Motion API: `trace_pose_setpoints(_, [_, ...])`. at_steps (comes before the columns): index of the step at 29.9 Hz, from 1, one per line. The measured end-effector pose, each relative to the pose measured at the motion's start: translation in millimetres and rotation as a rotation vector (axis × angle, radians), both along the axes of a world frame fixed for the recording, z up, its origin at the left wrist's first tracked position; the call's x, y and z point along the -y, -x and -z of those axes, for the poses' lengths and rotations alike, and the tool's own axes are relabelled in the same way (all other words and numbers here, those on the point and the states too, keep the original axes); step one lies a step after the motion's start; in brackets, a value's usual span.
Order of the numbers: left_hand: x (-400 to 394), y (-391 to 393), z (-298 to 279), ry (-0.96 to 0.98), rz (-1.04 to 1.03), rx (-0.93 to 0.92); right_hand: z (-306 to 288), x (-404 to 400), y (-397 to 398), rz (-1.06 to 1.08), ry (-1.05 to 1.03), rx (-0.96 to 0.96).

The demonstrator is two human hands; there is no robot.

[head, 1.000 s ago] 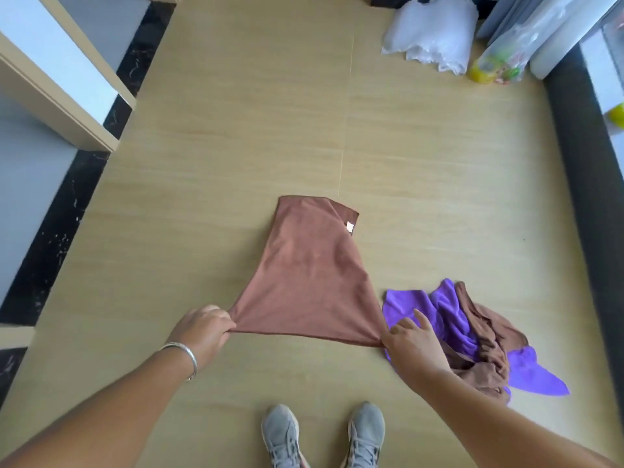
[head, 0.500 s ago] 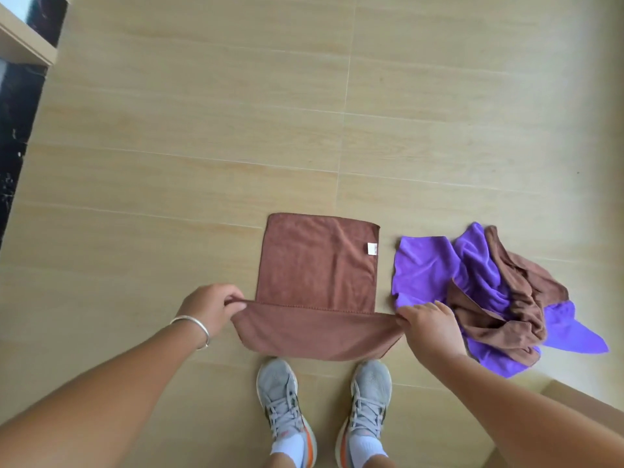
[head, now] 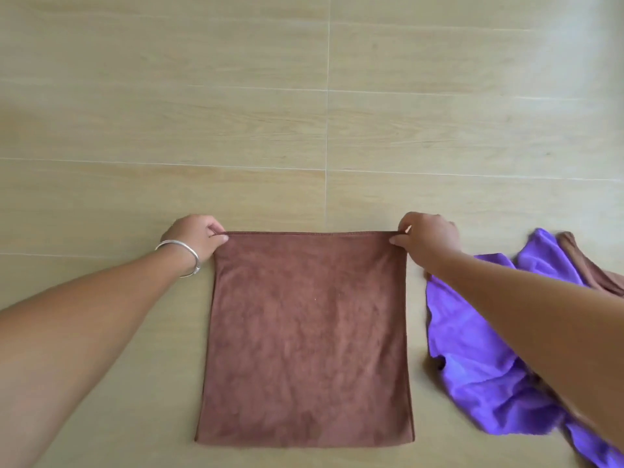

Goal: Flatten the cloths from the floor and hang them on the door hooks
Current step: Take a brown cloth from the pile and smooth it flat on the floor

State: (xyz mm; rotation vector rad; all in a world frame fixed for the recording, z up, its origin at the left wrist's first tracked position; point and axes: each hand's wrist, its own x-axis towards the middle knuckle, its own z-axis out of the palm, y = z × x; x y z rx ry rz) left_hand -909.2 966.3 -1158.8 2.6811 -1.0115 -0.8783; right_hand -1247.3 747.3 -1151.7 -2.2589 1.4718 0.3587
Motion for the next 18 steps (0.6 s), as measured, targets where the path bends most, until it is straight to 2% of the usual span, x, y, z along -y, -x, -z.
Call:
trace_pose_setpoints(3, [8,-17,41,0.063,-0.04,0.082,43,20,-7,0.009,0.03,0.048])
trace_pose_setpoints(6, [5,-24,50,0.2,-0.054,0.13,45,32,-5,-0.064,0.091,0.144])
trace_pose_setpoints(8, [0,-17,44,0.29,0.023,0.219,33,31,-8,-0.177,0.174,0.166])
trace_pose_setpoints(10, [-6,3,31,0.343,0.184,0.327,17,15,-11,-0.353,0.266,0.192])
trace_pose_setpoints(12, [-18,36,24,0.281,0.462,0.393,12,-17,-10,-0.57,0.299,0.175])
trace_pose_setpoints(14, [-38,73,29,0.153,0.663,0.364,22,-57,1,-0.716,0.275,0.105])
trace_pose_setpoints(18, [-69,98,56,-0.001,0.723,0.323,50,-89,21,-0.802,0.175,-0.045])
